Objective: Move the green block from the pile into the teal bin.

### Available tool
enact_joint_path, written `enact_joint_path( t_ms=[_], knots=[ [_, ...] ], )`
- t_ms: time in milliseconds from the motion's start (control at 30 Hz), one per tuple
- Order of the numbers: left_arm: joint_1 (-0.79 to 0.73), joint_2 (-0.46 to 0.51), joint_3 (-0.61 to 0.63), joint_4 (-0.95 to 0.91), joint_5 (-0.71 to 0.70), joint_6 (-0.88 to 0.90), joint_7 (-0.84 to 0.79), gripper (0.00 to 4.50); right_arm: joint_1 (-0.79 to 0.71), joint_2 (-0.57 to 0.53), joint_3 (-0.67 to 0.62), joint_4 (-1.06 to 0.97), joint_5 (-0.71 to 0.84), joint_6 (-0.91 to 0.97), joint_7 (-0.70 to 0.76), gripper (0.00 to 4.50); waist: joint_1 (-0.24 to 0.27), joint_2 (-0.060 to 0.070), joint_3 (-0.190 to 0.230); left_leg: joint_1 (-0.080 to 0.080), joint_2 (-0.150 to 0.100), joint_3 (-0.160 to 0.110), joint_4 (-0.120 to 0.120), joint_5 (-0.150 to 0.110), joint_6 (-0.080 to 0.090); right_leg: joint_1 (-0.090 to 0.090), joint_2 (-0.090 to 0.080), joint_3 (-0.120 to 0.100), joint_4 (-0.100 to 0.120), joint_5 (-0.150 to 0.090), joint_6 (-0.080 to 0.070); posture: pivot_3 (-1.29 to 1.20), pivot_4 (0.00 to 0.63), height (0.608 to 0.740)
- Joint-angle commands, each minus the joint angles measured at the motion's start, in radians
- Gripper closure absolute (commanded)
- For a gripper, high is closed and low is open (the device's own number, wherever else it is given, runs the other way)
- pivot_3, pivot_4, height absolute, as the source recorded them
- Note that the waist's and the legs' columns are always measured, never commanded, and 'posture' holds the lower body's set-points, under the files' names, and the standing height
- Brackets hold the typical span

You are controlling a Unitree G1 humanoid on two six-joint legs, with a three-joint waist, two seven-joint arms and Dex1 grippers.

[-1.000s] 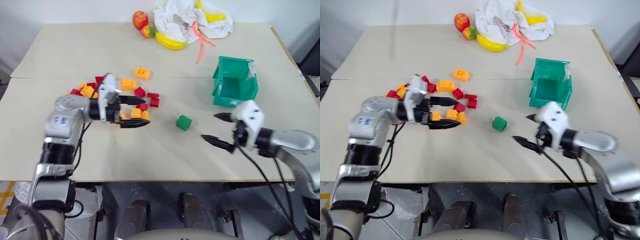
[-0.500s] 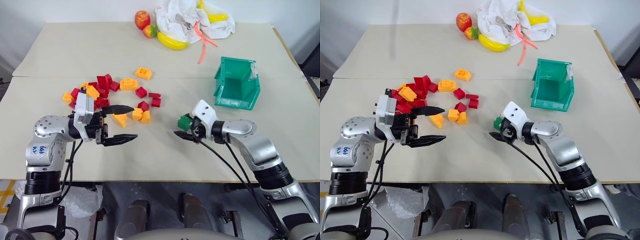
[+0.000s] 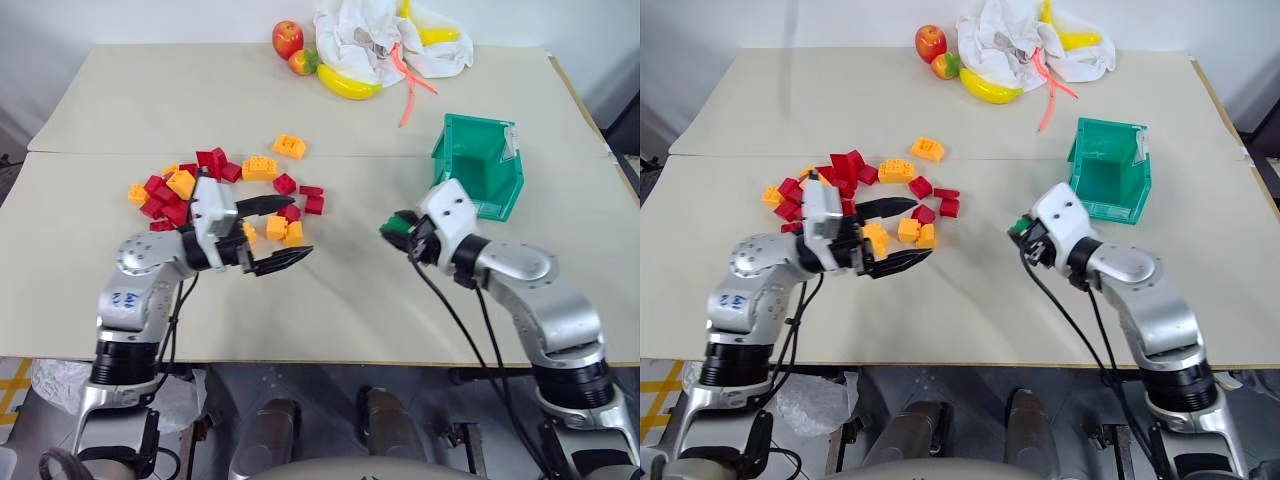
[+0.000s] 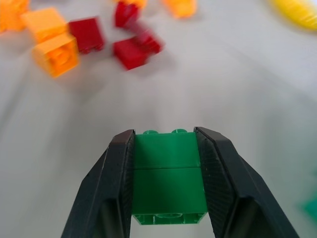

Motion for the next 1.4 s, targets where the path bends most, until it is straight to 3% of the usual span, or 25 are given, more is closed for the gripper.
enact_joint_path(
  t_ms=[33,300,467,567,767,1033,1200,1400],
  knots=[
    [-0.079,-0.053,-0.019,0.013,0.053,-0.006,0.126,0.0,-0.086,-0.05,-0.062,0.045,-0.041,-0.044,-0.025,3.05,-0.002,0.0,0.0,0.0,0.0,0.001,0.0,0.0,0.0,0.0,0.0,0.0,-0.001,0.0,0.0,0.0,0.15,0.74],
    [-0.2,-0.14,-0.065,0.173,0.14,-0.083,0.221,0.0,-0.348,-0.097,0.0,0.551,-0.182,-0.349,-0.013,3.05,-0.011,0.0,0.0,0.002,0.0,0.004,-0.002,0.0,0.0,-0.001,0.002,0.002,0.001,0.0,0.0,0.0,0.15,0.74],
    [-0.261,-0.152,-0.107,0.248,0.162,-0.138,0.161,0.0,-0.529,-0.086,0.038,0.912,-0.279,-0.543,-0.061,3.05,-0.011,0.0,0.0,0.001,-0.001,0.004,-0.001,0.0,0.0,-0.002,0.001,0.001,-0.001,0.0,0.0,0.0,0.15,0.74],
    [-0.267,-0.152,-0.117,0.25,0.146,-0.158,0.108,0.0,-0.559,-0.072,0.039,0.989,-0.293,-0.595,-0.065,2.0,-0.011,0.0,0.0,0.0,0.0,0.004,-0.003,0.0,0.0,-0.002,0.001,0.001,-0.001,0.0,0.0,0.0,0.15,0.74],
    [-0.278,-0.147,-0.109,0.248,0.113,-0.173,0.026,0.0,-0.548,-0.055,0.018,0.962,-0.272,-0.604,-0.034,0.02,-0.017,0.0,0.0,-0.002,0.001,0.004,-0.003,0.0,0.0,-0.004,0.001,0.0,-0.003,0.0,0.0,0.0,0.15,0.74],
    [-0.253,-0.111,-0.075,0.191,0.049,-0.158,-0.058,0.0,-0.426,-0.074,-0.03,0.721,-0.164,-0.49,0.096,0.02,-0.021,0.0,0.0,-0.002,0.001,0.003,-0.003,0.0,0.0,-0.003,0.001,0.0,-0.002,0.0,0.0,0.0,0.15,0.74],
    [-0.187,0.063,0.089,0.08,-0.109,-0.02,-0.117,0.0,-0.246,-0.141,-0.102,0.478,0.087,-0.375,0.383,0.02,-0.033,0.001,0.0,-0.003,0.003,0.002,-0.003,0.0,0.0,-0.004,0.001,0.0,-0.002,0.0,0.0,0.0,0.15,0.74],
    [-0.065,0.245,0.277,0.021,-0.192,0.129,-0.067,0.0,-0.131,-0.176,-0.092,0.529,0.155,-0.496,0.62,0.02,-0.033,0.001,0.0,0.0,0.002,0.002,-0.002,-0.001,0.001,-0.001,0.001,0.0,-0.003,0.0,0.0,0.0,0.15,0.74]
  ],
)
